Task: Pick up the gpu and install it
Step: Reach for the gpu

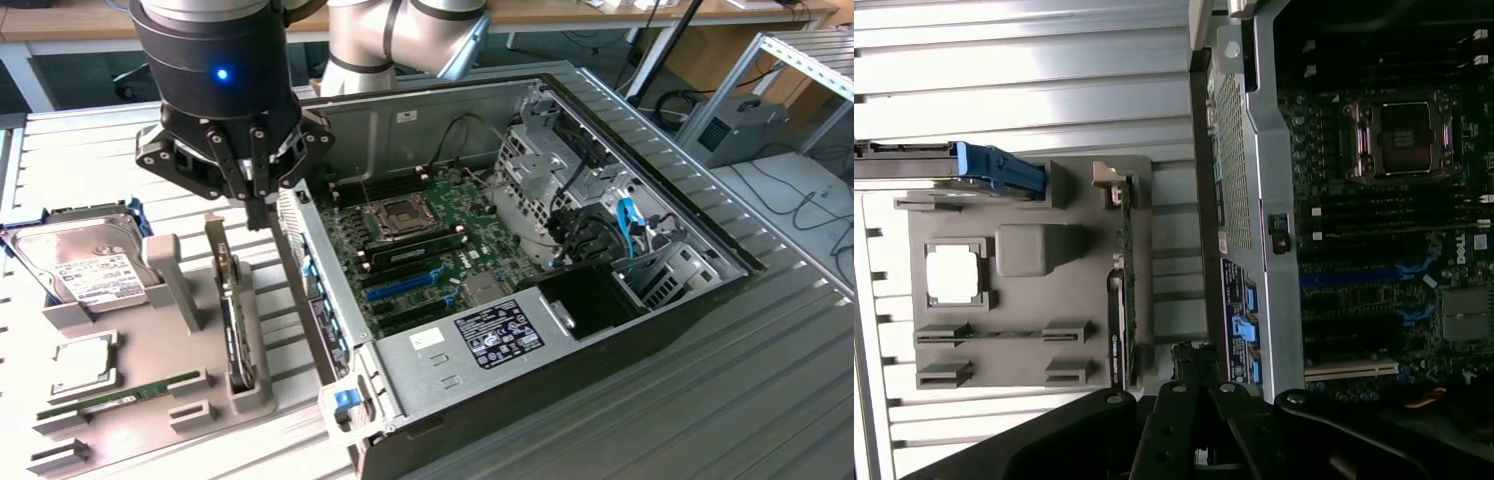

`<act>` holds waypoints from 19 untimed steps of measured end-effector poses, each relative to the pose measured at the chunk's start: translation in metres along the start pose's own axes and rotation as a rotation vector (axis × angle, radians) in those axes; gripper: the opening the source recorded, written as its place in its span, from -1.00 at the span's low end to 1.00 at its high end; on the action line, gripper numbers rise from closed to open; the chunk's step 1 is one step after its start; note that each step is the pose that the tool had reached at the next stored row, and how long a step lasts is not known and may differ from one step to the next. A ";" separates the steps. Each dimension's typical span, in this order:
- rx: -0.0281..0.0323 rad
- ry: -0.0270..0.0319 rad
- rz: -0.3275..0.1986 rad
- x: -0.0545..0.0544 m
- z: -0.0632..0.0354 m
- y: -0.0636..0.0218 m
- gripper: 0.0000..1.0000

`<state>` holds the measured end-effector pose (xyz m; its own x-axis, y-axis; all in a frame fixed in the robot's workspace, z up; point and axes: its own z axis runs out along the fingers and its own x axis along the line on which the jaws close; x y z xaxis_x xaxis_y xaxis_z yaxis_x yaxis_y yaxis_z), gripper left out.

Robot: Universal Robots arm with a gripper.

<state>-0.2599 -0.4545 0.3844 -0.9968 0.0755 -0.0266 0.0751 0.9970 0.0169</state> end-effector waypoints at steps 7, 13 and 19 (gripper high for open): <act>0.0007 0.0000 0.000 0.000 -0.0001 -0.0033 -0.79; 0.0011 -0.0001 0.000 0.000 -0.0001 -0.0057 -0.79; 0.0018 -0.0001 0.000 -0.001 -0.0001 -0.0093 -0.79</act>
<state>-0.2599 -0.4638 0.3844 -0.9968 0.0755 -0.0267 0.0751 0.9971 0.0151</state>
